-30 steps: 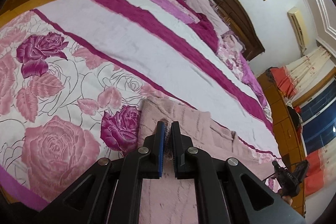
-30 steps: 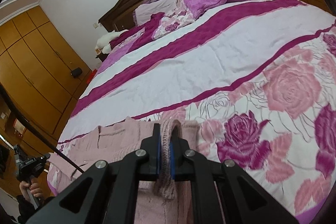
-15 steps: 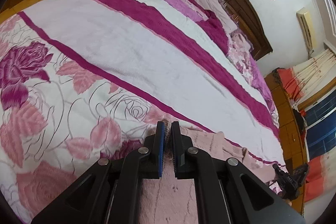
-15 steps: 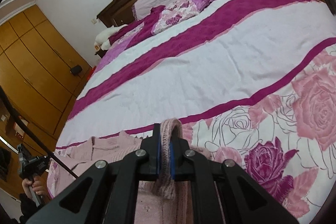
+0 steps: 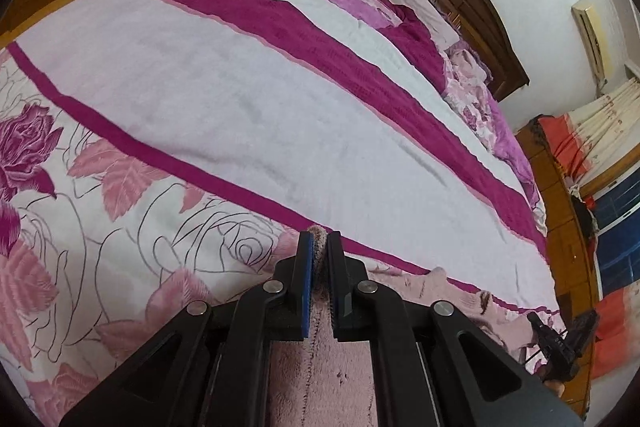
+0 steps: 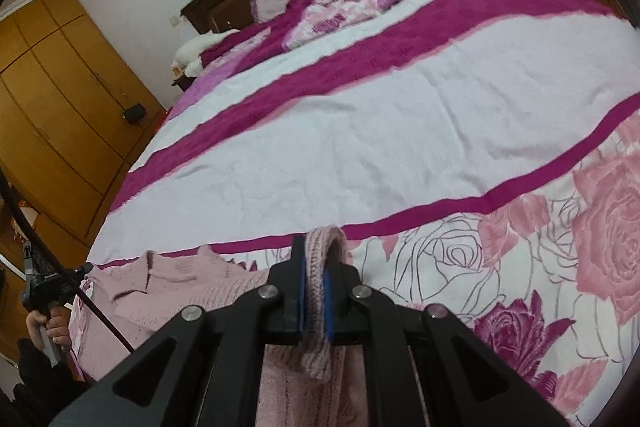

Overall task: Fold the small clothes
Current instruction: 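Open both grippers and release the folded cardigan edge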

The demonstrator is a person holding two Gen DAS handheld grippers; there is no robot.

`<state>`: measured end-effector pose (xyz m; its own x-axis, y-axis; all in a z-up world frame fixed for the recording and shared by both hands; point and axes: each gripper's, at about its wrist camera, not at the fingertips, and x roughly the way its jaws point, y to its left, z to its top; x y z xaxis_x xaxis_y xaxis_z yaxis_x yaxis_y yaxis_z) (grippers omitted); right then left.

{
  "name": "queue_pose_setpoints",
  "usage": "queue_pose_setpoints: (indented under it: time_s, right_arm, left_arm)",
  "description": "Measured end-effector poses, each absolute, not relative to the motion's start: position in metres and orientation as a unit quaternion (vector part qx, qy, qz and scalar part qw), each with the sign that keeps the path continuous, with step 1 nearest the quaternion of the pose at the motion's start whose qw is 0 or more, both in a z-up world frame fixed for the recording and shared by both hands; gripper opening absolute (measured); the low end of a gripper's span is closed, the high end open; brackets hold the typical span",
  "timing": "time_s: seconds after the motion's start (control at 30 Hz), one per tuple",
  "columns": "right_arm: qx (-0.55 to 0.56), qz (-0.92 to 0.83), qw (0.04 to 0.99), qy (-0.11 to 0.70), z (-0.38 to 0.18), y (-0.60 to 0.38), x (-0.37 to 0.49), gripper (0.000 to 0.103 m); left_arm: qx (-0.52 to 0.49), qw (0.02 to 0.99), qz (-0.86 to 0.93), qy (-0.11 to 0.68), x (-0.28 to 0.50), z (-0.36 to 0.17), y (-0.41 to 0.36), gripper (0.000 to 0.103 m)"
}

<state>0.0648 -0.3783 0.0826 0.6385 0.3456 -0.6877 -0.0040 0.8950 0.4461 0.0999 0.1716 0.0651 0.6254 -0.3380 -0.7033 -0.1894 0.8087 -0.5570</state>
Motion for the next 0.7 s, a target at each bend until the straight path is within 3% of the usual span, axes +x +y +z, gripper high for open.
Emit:
queue_pose_setpoints:
  time_s: [0.1, 0.13, 0.17, 0.23, 0.47, 0.7]
  right_arm:
    - [0.208, 0.075, 0.887, 0.406, 0.081, -0.381, 0.068, 0.008]
    - [0.21, 0.062, 0.888, 0.405, 0.082, -0.383, 0.07, 0.018]
    - [0.207, 0.038, 0.888, 0.408, 0.083, -0.387, 0.072, 0.044]
    - [0.204, -0.002, 0.89, 0.408, 0.087, -0.394, 0.071, 0.076]
    - [0.221, 0.005, 0.889, 0.402, 0.1, -0.399, 0.042, 0.077]
    - [0.146, -0.028, 0.898, 0.415, 0.082, -0.365, 0.003, 0.077]
  left_arm:
    - [-0.281, 0.858, -0.062, 0.425, 0.102, 0.064, 0.166, 0.0]
    - [-0.263, 0.861, -0.046, 0.433, 0.103, 0.064, 0.163, 0.0]
    - [-0.253, 0.861, -0.03, 0.44, 0.102, 0.065, 0.162, 0.0]
    - [-0.283, 0.865, -0.028, 0.414, 0.087, 0.073, 0.165, 0.0]
    - [-0.288, 0.889, -0.075, 0.347, 0.026, 0.079, 0.144, 0.005]
    - [-0.254, 0.888, -0.022, 0.383, -0.001, 0.05, 0.145, 0.005]
